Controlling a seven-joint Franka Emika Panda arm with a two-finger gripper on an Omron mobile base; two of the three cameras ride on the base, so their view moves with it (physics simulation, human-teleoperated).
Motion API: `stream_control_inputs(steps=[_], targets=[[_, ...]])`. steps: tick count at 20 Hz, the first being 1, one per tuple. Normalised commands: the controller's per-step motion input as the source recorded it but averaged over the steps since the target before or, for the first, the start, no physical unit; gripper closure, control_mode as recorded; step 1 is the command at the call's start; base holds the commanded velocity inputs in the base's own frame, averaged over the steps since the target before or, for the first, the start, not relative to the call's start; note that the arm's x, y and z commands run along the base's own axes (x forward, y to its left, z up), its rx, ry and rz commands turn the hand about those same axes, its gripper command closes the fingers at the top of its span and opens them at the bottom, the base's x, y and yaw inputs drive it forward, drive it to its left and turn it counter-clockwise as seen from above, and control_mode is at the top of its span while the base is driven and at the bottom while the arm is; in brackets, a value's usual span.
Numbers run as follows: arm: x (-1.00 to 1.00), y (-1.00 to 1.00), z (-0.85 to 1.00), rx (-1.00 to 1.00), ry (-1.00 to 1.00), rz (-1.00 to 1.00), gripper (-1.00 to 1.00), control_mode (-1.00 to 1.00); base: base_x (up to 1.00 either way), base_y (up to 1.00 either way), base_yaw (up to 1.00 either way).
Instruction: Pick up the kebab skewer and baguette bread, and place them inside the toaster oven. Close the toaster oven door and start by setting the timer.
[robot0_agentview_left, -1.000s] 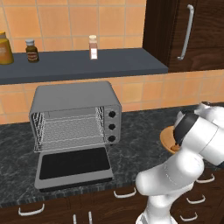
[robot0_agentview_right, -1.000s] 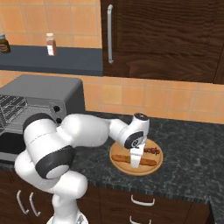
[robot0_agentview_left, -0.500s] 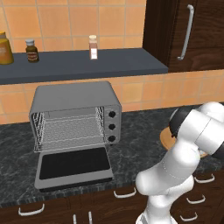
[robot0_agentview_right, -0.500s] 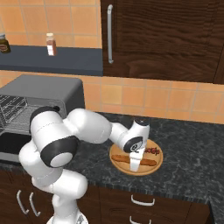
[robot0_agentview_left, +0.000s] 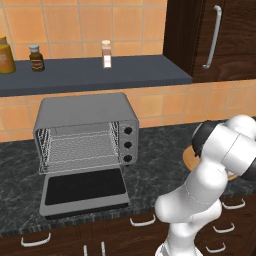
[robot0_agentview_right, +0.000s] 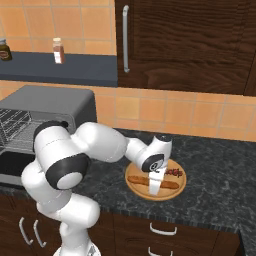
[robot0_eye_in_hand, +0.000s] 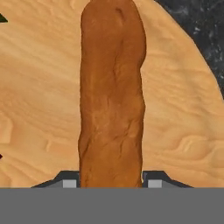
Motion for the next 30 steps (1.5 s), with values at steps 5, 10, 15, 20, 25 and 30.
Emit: stream_control_inputs(steps=[5,10,15,20,25,30], targets=[[-0.05,0.00,0.69,0.00,0.00,-0.04,1.00,-1.00,0.00,0.00,0.00],[-0.39,0.12,0.55,0.00,-0.09,-0.06,1.00,-1.00,0.00,0.00,0.00],[-0.28,0.43,0.64,0.00,-0.28,-0.05,1.00,-1.00,0.00,0.00,0.00],[-0.21,0.68,0.37,0.00,-0.23,-0.02,1.00,-1.00,0.00,0.00,0.00],[-0.08,0.69,0.33,0.00,-0.11,-0.02,1.00,-1.00,0.00,0.00,0.00],[0.00,0.75,0.26,0.00,-0.01,-0.01,1.00,-1.00,0.00,0.00,0.00]])
